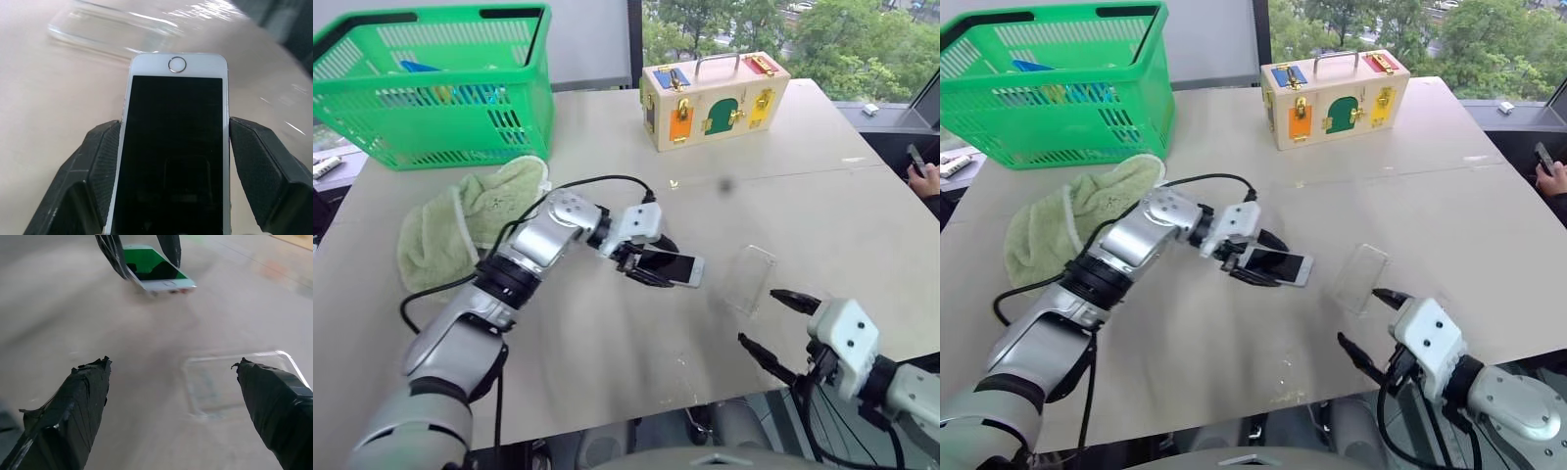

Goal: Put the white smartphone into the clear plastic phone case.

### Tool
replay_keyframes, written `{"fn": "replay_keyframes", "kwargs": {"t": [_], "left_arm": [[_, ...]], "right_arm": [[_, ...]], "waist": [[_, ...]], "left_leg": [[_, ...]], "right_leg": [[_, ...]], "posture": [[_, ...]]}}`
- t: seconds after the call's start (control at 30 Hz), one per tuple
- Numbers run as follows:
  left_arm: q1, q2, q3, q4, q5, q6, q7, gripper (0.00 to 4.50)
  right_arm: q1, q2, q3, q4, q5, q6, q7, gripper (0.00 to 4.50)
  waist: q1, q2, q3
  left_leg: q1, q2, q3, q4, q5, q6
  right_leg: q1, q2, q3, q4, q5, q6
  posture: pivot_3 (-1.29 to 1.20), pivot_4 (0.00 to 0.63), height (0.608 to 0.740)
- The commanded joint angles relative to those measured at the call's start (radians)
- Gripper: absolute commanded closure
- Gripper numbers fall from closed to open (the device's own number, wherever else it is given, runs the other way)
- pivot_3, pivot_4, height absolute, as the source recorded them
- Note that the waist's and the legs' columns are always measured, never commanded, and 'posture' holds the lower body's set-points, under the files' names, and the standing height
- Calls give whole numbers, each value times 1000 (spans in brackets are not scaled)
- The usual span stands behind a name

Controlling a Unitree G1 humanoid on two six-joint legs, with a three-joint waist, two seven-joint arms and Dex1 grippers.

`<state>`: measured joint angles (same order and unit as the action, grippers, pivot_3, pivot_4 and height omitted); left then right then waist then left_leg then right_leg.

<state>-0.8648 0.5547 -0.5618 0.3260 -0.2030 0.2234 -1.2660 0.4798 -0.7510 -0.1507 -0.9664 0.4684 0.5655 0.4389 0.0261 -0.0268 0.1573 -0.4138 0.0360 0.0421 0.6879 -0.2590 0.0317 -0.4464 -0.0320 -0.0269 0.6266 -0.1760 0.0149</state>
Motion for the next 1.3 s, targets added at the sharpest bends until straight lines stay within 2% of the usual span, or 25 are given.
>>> {"fn": "replay_keyframes", "kwargs": {"t": [0.03,0.2,0.33,0.37,0.43,0.57,0.7,0.97,1.07,1.3], "left_arm": [[-69,-118,-6,115,139,6,151,1629],[-137,-274,19,333,239,-8,296,1629],[-140,-296,39,397,251,-56,234,1629],[-133,-294,48,395,243,-69,212,585],[-122,-287,82,385,226,-109,190,19],[-90,-255,168,322,142,-146,69,19],[-3,-192,230,153,35,-124,-86,19],[153,-114,328,-108,-78,-36,-111,19],[206,-88,377,-211,-142,10,-98,0],[332,-7,474,-411,-303,114,-116,0]], "right_arm": [[-51,35,1,7,-5,75,-61,0],[-77,73,5,-6,-5,152,-108,0],[-62,83,14,-28,-21,176,-120,0],[-58,86,17,-32,-25,178,-122,0],[-52,99,16,-37,-25,188,-128,0],[-61,133,19,-28,-17,222,-147,0],[-170,216,37,30,0,361,-234,0],[-423,431,-13,209,17,654,-390,0],[-463,467,-49,248,12,717,-407,859],[-497,416,-2,243,22,780,-350,4102]], "waist": [[2,-1,0],[-2,0,0],[-4,0,0],[-6,0,0],[-10,0,0],[-12,0,0],[-14,0,0],[-13,1,0],[-12,1,-1],[-15,1,-1]], "left_leg": [[0,0,0,0,0,0],[0,1,-2,-2,0,0],[0,1,-2,-1,0,0],[0,1,-1,-1,0,0],[0,1,-1,-1,0,0],[0,1,-1,-1,0,0],[0,2,-1,-1,0,0],[1,2,-1,-1,0,0],[1,2,-1,-1,0,0],[4,2,-1,-1,0,0]], "right_leg": [[0,1,0,0,0,0],[-1,3,0,0,0,0],[0,3,0,0,0,0],[0,3,0,0,0,0],[0,2,0,1,0,0],[-1,2,1,1,0,0],[-1,3,1,2,0,-1],[-1,2,3,3,0,-1],[-1,3,2,3,0,-1],[0,3,5,5,0,0]], "posture": [[0,150,740],[0,150,740],[0,150,740],[0,150,740],[0,150,740],[0,150,740],[0,150,740],[0,150,740],[0,150,740],[0,150,740]]}}
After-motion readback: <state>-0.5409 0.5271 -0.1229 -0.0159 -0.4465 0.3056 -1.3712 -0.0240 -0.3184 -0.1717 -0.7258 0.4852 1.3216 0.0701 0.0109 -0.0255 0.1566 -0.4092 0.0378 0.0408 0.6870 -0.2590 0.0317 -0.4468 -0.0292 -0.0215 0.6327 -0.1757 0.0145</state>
